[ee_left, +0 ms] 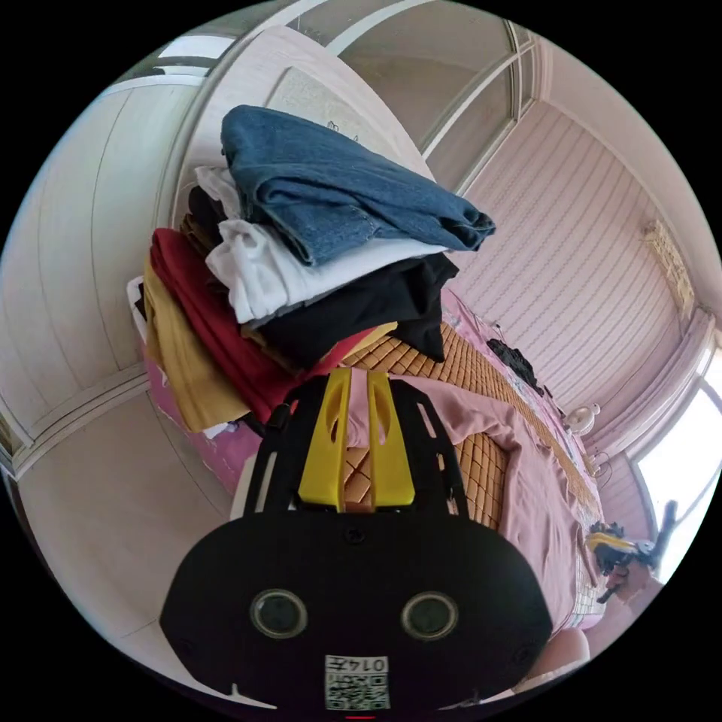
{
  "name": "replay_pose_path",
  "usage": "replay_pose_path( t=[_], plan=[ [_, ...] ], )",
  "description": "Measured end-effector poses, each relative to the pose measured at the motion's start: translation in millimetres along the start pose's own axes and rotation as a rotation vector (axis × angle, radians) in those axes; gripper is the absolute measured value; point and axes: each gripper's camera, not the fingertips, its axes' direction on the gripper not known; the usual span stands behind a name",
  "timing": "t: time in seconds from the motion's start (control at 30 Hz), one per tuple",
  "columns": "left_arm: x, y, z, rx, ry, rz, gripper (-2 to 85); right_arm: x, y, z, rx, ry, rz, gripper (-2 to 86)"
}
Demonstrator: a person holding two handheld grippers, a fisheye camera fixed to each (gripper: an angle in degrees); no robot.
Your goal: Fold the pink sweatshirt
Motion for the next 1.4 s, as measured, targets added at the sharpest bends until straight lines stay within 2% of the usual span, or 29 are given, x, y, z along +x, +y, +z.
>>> replay_pose_path(
  t=[0.07, 0.17, 0.37, 0.63, 0.77, 0.9, 1.13, 1.2, 1.3, 1.4],
  plan=[
    [-15, -1, 4, -0.048, 0.011, -0.006, 5.0, -51, -62, 29, 0.006, -0.007, -0.166, 7.4],
    [-27, -10, 12, -0.155, 0.043, 0.041, 6.0, -110, -132, 59, 0.046, -0.022, -0.299, 7.8],
    [-39, -14, 29, -0.254, 0.031, 0.095, 8.5, -203, -220, 126, 0.076, -0.163, -0.349, 11.1],
    [-46, -18, 55, -0.340, 0.000, 0.101, 8.6, -298, -257, 203, -0.025, -0.163, -0.481, 12.2],
    [-57, -19, 62, -0.345, 0.042, 0.026, 6.5, -304, -271, 228, -0.045, -0.145, -0.407, 11.9],
    [-52, -17, 66, -0.357, 0.060, 0.050, 2.7, -299, -283, 242, -0.096, -0.127, -0.382, 10.7],
    [-30, -15, 66, -0.363, 0.071, 0.124, -0.4, -252, -304, 199, -0.106, -0.191, -0.388, 3.0],
    [-5, -12, 57, -0.266, 0.108, 0.213, 0.0, -226, -311, 163, -0.064, -0.225, -0.390, 2.3],
    [33, -9, 31, -0.041, 0.168, 0.318, 3.8, -159, -311, 71, 0.106, -0.224, -0.364, 1.8],
    [62, 0, 28, 0.037, 0.154, 0.351, 6.0, -69, -291, -43, 0.311, -0.145, -0.247, 1.6]
  ],
)
